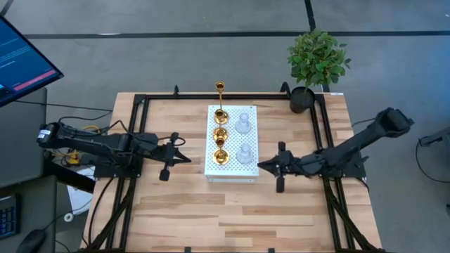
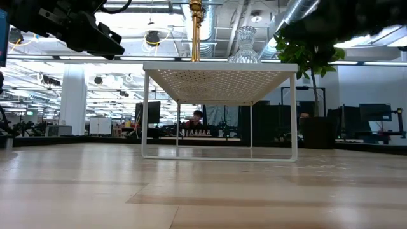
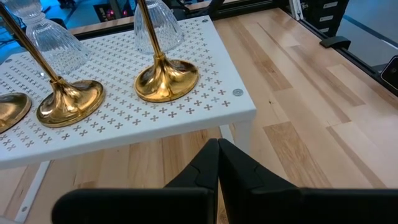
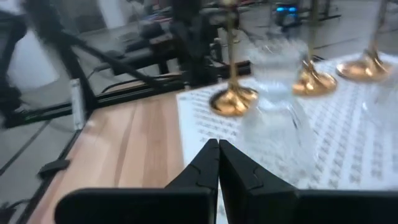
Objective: Pick & Place candle stick holders
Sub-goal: Put the transparent candle holder on the shelf aligned with the other transparent candle holder
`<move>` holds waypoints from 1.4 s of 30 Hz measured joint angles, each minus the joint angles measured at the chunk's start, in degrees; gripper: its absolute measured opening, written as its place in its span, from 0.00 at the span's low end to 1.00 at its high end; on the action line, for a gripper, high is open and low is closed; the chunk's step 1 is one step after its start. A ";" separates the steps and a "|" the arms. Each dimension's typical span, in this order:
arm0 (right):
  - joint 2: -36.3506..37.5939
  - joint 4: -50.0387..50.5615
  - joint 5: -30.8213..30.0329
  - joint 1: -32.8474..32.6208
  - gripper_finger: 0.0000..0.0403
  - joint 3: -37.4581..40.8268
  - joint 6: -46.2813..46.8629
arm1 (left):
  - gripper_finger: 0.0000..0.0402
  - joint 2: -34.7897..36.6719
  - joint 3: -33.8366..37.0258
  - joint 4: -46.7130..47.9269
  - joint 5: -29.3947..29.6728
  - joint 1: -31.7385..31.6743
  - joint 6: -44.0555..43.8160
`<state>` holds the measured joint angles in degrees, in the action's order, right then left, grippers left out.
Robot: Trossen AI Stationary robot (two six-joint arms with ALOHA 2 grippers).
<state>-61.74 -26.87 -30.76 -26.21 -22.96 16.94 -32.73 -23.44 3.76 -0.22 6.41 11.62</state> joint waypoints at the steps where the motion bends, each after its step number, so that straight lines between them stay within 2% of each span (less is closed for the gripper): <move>1: -1.65 -3.15 -1.18 -0.01 0.00 1.28 0.93 | 0.02 0.00 0.01 -0.01 0.00 -0.01 0.01; 9: -16.47 -18.59 -3.44 0.12 0.00 1.47 0.57 | 0.02 0.00 0.01 -0.18 0.01 -0.02 0.11; 14: -20.62 -22.67 -16.39 -0.35 0.00 -0.19 -0.30 | 0.02 0.00 0.02 -0.20 0.01 0.00 -0.04; 16: -20.82 -22.72 -19.02 -0.46 0.00 -0.76 -0.37 | 0.02 0.00 0.02 -0.20 0.00 -0.01 -0.04; 31: -20.84 -21.45 -19.44 0.33 0.00 -3.29 -0.36 | 0.02 0.00 0.04 -0.23 -0.01 0.01 -0.07; 42: -20.84 -16.36 -18.70 3.14 0.00 -5.29 1.12 | 0.02 0.00 0.04 -0.23 0.00 0.00 -0.07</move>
<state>-82.59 -43.23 -49.46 -23.07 -28.25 18.06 -32.73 -23.40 3.53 -0.22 6.41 11.55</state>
